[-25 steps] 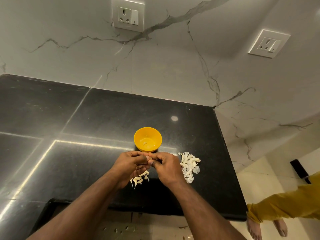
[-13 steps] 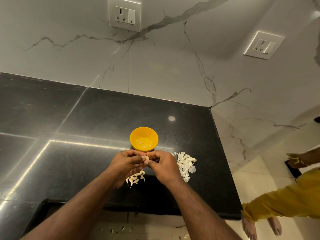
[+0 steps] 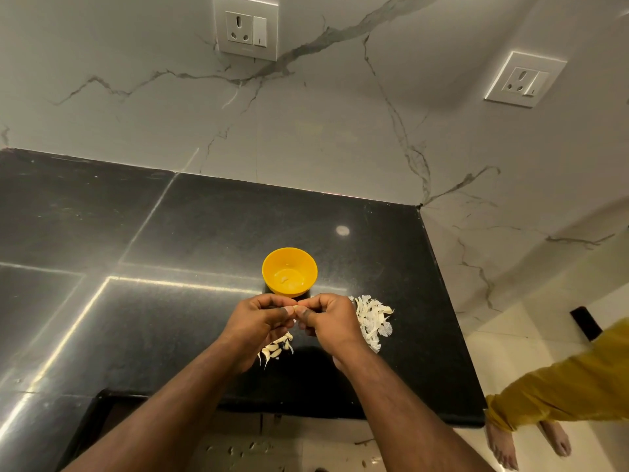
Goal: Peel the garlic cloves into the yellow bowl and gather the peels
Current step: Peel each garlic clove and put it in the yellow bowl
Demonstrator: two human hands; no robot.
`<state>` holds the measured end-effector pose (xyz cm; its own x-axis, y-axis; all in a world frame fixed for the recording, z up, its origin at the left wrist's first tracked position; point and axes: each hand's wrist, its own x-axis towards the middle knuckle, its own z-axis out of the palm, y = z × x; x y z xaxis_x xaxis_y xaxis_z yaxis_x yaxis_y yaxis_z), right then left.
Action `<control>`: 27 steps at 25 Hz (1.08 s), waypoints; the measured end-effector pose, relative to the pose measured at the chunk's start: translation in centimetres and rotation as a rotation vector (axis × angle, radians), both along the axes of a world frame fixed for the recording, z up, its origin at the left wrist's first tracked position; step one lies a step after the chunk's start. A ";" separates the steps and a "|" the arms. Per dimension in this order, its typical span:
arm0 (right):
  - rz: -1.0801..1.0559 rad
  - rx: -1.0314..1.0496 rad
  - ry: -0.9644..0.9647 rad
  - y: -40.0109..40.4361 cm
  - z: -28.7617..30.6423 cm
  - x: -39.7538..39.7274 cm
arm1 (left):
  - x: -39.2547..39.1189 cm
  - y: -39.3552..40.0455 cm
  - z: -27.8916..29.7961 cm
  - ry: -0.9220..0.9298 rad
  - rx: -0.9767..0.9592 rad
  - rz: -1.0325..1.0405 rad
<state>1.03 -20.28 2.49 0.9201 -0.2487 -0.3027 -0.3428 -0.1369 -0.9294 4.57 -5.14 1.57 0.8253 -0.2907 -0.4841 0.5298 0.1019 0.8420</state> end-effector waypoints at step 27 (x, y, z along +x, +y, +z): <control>0.031 -0.288 -0.044 -1.2 -0.2 0.6 | 0.5 0.0 0.8 0.058 -0.078 -0.003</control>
